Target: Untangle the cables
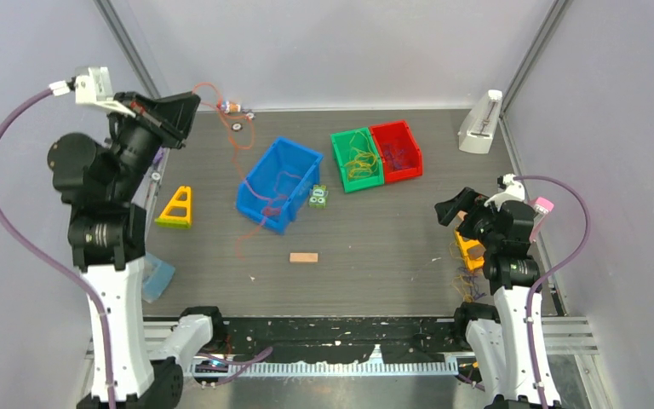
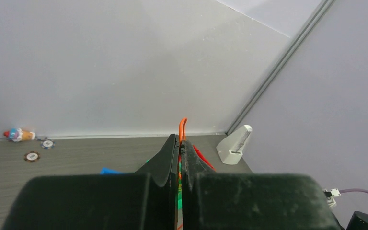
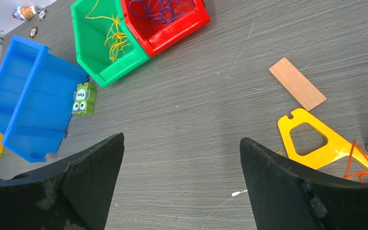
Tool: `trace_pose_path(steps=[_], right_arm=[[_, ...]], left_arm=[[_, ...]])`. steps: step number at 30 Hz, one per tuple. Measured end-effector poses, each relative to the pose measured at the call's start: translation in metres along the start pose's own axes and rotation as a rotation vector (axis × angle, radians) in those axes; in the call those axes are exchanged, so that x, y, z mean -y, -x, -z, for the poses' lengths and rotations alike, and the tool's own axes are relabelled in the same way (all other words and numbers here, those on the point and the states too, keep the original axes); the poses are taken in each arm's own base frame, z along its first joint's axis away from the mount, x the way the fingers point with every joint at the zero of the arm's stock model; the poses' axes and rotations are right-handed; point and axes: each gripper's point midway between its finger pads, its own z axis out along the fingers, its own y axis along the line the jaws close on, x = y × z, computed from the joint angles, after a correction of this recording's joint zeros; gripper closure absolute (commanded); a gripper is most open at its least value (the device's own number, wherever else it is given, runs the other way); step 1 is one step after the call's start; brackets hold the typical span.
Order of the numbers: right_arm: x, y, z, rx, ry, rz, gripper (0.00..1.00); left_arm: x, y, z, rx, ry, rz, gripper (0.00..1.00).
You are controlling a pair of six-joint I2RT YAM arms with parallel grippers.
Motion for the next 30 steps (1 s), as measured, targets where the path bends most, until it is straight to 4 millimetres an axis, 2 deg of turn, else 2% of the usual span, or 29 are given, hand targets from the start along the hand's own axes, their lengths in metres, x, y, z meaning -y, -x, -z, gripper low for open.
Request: trace_pose_path(steps=[3, 6, 12, 17, 20, 24, 27, 30], right_arm=[[-0.003, 0.000, 0.000, -0.003, 0.015, 0.004, 0.05], [-0.003, -0.001, 0.000, -0.007, 0.020, 0.006, 0.05], [-0.003, -0.001, 0.000, -0.007, 0.021, 0.006, 0.05], [-0.003, -0.002, -0.001, -0.014, 0.019, 0.003, 0.05], [-0.002, -0.003, -0.002, -0.020, 0.015, 0.001, 0.05], [0.002, -0.004, -0.004, -0.026, -0.001, -0.004, 0.05], [0.007, -0.007, -0.007, -0.040, -0.026, -0.013, 0.05], [0.013, -0.011, -0.009, -0.058, -0.055, -0.020, 0.05]], left_arm=[[-0.004, -0.001, -0.020, -0.022, -0.014, 0.037, 1.00], [-0.014, -0.012, -0.042, -0.063, -0.022, 0.087, 1.00], [-0.038, -0.051, -0.073, -0.152, -0.009, 0.153, 1.00], [-0.067, -0.109, -0.079, -0.242, 0.054, 0.173, 1.00], [-0.083, -0.161, -0.075, -0.333, 0.095, 0.196, 1.00], [-0.093, -0.232, -0.064, -0.468, 0.154, 0.200, 1.00], [-0.094, -0.273, -0.057, -0.549, 0.190, 0.180, 1.00], [-0.103, -0.302, -0.056, -0.606, 0.235, 0.162, 1.00]])
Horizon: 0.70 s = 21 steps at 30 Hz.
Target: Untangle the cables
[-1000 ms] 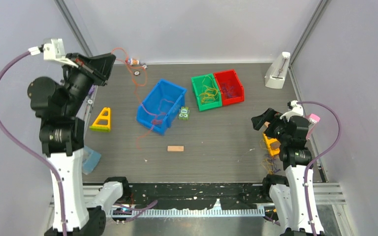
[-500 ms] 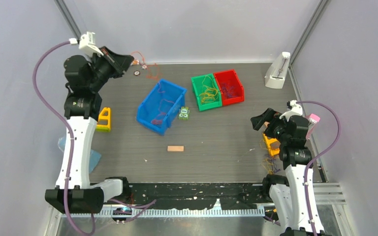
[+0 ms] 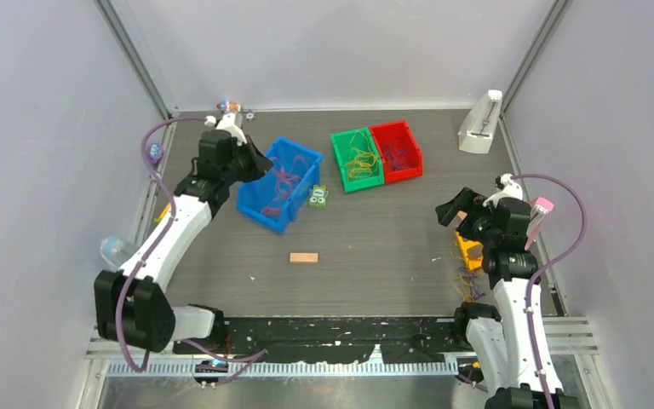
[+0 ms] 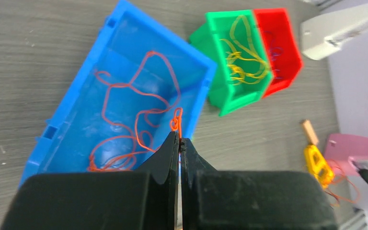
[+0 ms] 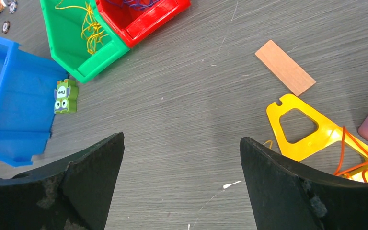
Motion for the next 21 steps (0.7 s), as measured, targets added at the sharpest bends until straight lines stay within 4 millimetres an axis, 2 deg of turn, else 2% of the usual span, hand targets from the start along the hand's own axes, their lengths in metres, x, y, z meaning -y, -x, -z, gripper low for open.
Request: trace_pose_path(steps=[5, 6, 8, 10, 11, 14, 15, 18, 21], right_arm=[[0.005, 0.000, 0.001, 0.005, -0.026, -0.001, 0.05], [0.006, 0.000, 0.001, 0.005, -0.036, -0.003, 0.05], [0.013, -0.003, 0.001, -0.002, -0.072, -0.017, 0.05], [0.022, -0.009, 0.001, -0.021, -0.127, -0.036, 0.05], [0.027, -0.012, 0.002, -0.032, -0.169, -0.049, 0.05], [0.043, -0.025, 0.004, -0.075, -0.302, -0.073, 0.05], [0.047, -0.030, 0.005, -0.094, -0.350, -0.075, 0.05], [0.056, -0.037, 0.010, -0.137, -0.476, -0.059, 0.04], [0.068, -0.041, 0.012, -0.165, -0.579, -0.048, 0.03]], left_arm=[[-0.043, -0.027, -0.034, -0.082, 0.157, -0.005, 1.00], [-0.052, -0.032, -0.039, -0.102, 0.192, -0.010, 0.95], [-0.065, -0.039, -0.047, -0.138, 0.244, -0.028, 0.68], [-0.071, -0.042, -0.052, -0.173, 0.273, -0.046, 0.34], [-0.071, -0.041, -0.054, -0.186, 0.279, -0.066, 0.25], [-0.066, -0.038, -0.050, -0.182, 0.283, -0.116, 0.05], [-0.059, -0.037, -0.047, -0.177, 0.274, -0.137, 0.01], [-0.031, -0.034, -0.033, -0.146, 0.217, -0.197, 0.00], [0.002, -0.027, -0.006, -0.088, 0.134, -0.253, 0.00]])
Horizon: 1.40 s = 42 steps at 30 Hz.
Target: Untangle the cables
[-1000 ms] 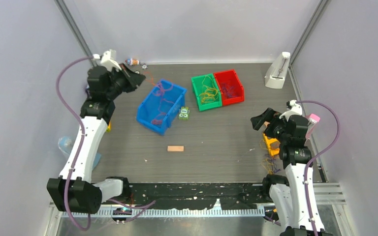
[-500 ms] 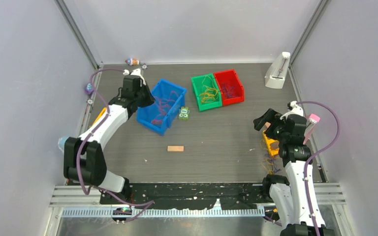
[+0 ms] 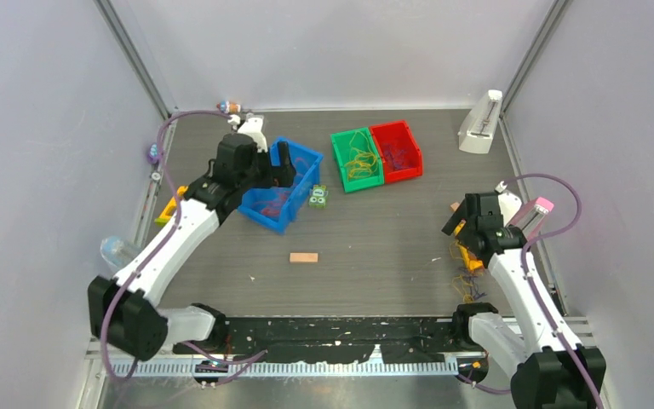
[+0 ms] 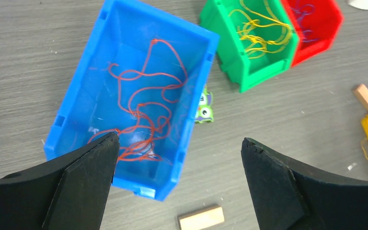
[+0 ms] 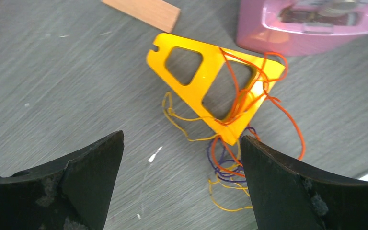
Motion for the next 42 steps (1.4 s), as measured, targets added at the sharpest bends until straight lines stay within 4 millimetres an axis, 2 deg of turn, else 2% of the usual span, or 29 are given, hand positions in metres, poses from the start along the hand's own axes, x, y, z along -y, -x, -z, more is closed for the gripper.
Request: trace_pose_path(steps=[3, 5, 9, 12, 14, 15, 17, 18, 20, 22, 26, 29, 33, 34, 35, 36, 37, 40, 42], right_arm=[[0.010, -0.004, -0.006, -0.016, -0.070, 0.001, 0.01], [0.013, -0.006, -0.010, -0.024, -0.100, -0.007, 0.00], [0.019, -0.016, -0.020, -0.047, -0.148, -0.031, 0.04], [0.028, -0.037, -0.028, -0.086, -0.179, -0.055, 0.09], [0.032, -0.050, -0.033, -0.109, -0.188, -0.077, 0.26], [0.034, -0.056, -0.035, -0.123, -0.194, -0.081, 0.46], [0.034, -0.067, -0.039, -0.153, -0.200, -0.096, 0.66], [0.033, -0.072, -0.041, -0.167, -0.198, -0.105, 0.69], [0.030, -0.076, -0.043, -0.178, -0.187, -0.111, 0.90], [0.021, -0.077, -0.042, -0.169, -0.154, -0.092, 0.94], [-0.007, -0.077, -0.032, -0.151, -0.040, -0.065, 0.95], [-0.035, -0.082, -0.015, -0.158, 0.062, -0.038, 0.95], [-0.091, -0.092, 0.022, -0.186, 0.252, -0.001, 0.93], [-0.111, -0.092, 0.034, -0.195, 0.314, -0.013, 0.74], [-0.121, -0.099, 0.043, -0.209, 0.357, 0.012, 0.55], [-0.133, -0.104, 0.052, -0.227, 0.398, 0.016, 0.13], [-0.147, -0.109, 0.061, -0.246, 0.445, 0.028, 0.04], [-0.174, -0.114, 0.080, -0.274, 0.529, 0.072, 0.05], [-0.184, -0.109, 0.086, -0.261, 0.556, 0.095, 0.03]], left_arm=[[0.015, 0.004, 0.026, 0.062, -0.055, -0.022, 0.00], [0.020, -0.005, 0.041, 0.088, -0.088, -0.032, 0.01], [0.021, -0.051, 0.057, 0.075, -0.141, -0.047, 0.00], [0.025, -0.086, 0.059, 0.040, -0.196, -0.066, 0.01], [0.033, -0.103, 0.059, 0.026, -0.240, -0.084, 0.00], [0.037, -0.110, 0.059, 0.025, -0.264, -0.092, 0.01], [0.044, -0.117, 0.059, 0.030, -0.304, -0.104, 0.00], [0.047, -0.119, 0.059, 0.038, -0.322, -0.106, 0.00], [0.051, -0.121, 0.059, 0.062, -0.354, -0.104, 0.01], [0.055, -0.120, 0.061, 0.095, -0.387, -0.090, 0.00], [0.065, -0.109, 0.068, 0.176, -0.448, -0.062, 0.00], [0.071, -0.100, 0.074, 0.232, -0.490, -0.056, 0.00], [0.073, -0.105, 0.076, 0.250, -0.524, -0.054, 0.00], [0.071, -0.107, 0.075, 0.251, -0.515, -0.045, 0.01], [0.067, -0.109, 0.073, 0.251, -0.499, -0.031, 0.00], [0.065, -0.111, 0.072, 0.250, -0.488, -0.015, 0.00], [0.063, -0.114, 0.071, 0.253, -0.485, -0.008, 0.02], [0.063, -0.129, 0.065, 0.219, -0.504, -0.015, 0.06], [0.069, -0.141, 0.058, 0.162, -0.531, -0.028, 0.09]])
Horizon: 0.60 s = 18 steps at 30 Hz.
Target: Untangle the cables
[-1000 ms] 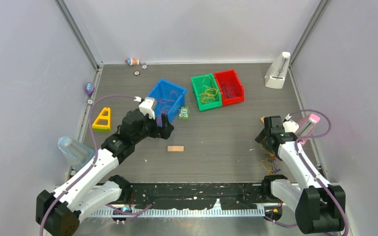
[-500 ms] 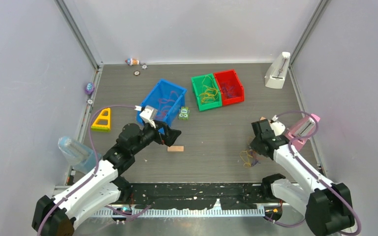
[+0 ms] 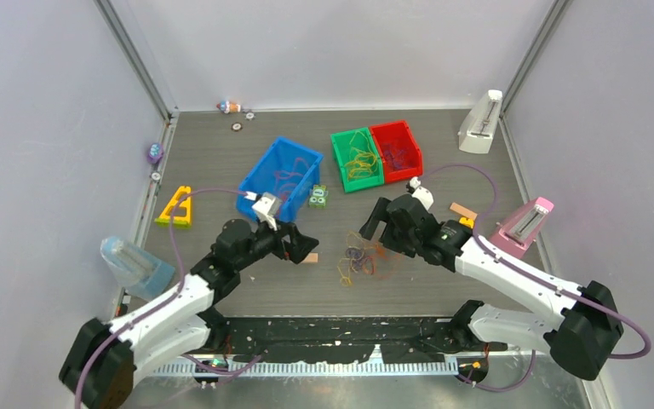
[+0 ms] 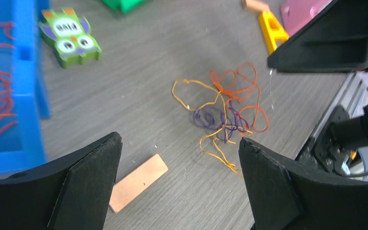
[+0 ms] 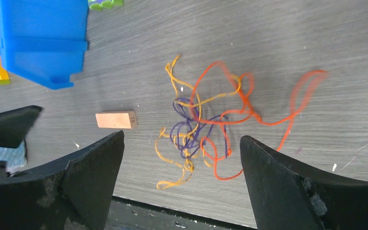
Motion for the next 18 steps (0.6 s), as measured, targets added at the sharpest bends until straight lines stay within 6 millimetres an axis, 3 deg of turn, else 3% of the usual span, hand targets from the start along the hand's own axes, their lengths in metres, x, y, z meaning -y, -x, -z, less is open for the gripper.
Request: trace_pose_path(steps=[5, 9, 13, 18], right_arm=[[0.003, 0.014, 0.006, 0.068, 0.001, 0.070, 0.00], [0.021, 0.016, 0.009, 0.104, -0.020, 0.151, 0.05], [0.050, 0.006, 0.000, 0.090, -0.074, 0.193, 0.05], [0.078, -0.014, -0.015, 0.033, -0.116, 0.241, 0.05]], left_arm=[[0.009, -0.032, -0.025, -0.203, -0.050, 0.010, 0.12], [0.030, -0.043, -0.037, -0.294, -0.105, -0.038, 0.08], [0.049, -0.053, -0.043, -0.352, -0.158, -0.094, 0.06], [0.058, -0.075, -0.047, -0.444, -0.184, -0.140, 0.09]])
